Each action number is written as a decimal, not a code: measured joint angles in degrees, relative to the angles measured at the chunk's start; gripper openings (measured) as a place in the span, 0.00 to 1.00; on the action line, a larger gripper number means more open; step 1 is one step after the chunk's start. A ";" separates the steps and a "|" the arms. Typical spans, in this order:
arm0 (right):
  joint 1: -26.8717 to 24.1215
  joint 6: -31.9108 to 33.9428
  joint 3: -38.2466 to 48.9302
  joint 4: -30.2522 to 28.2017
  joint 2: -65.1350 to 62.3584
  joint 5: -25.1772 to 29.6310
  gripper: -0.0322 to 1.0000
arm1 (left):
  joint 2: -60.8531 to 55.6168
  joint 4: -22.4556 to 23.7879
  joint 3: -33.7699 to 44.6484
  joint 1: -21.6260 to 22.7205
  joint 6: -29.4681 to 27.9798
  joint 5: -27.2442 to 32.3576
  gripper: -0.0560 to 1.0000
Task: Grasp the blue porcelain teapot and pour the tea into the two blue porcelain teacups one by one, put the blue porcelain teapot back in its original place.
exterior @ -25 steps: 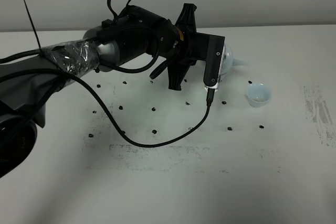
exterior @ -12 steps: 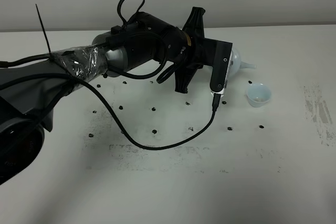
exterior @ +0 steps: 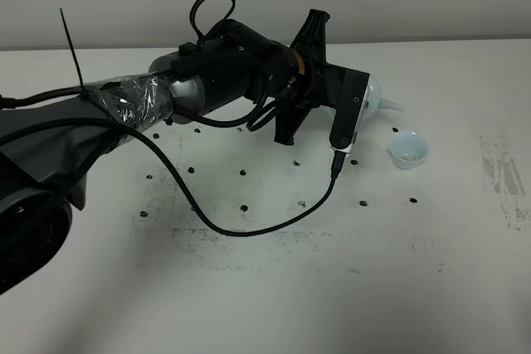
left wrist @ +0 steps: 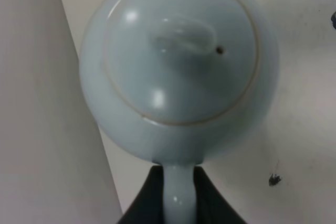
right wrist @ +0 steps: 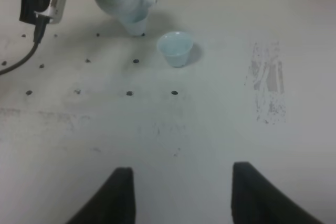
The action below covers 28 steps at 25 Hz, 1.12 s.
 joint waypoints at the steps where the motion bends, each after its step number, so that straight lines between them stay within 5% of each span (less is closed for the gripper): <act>1: 0.00 0.00 0.00 0.00 0.00 0.00 0.46 | 0.00 0.66 0.00 -0.07 0.00 0.00 0.12; 28: 0.00 0.00 0.00 0.00 0.00 0.00 0.46 | 1.17 4.99 0.00 -2.11 1.19 -1.31 0.12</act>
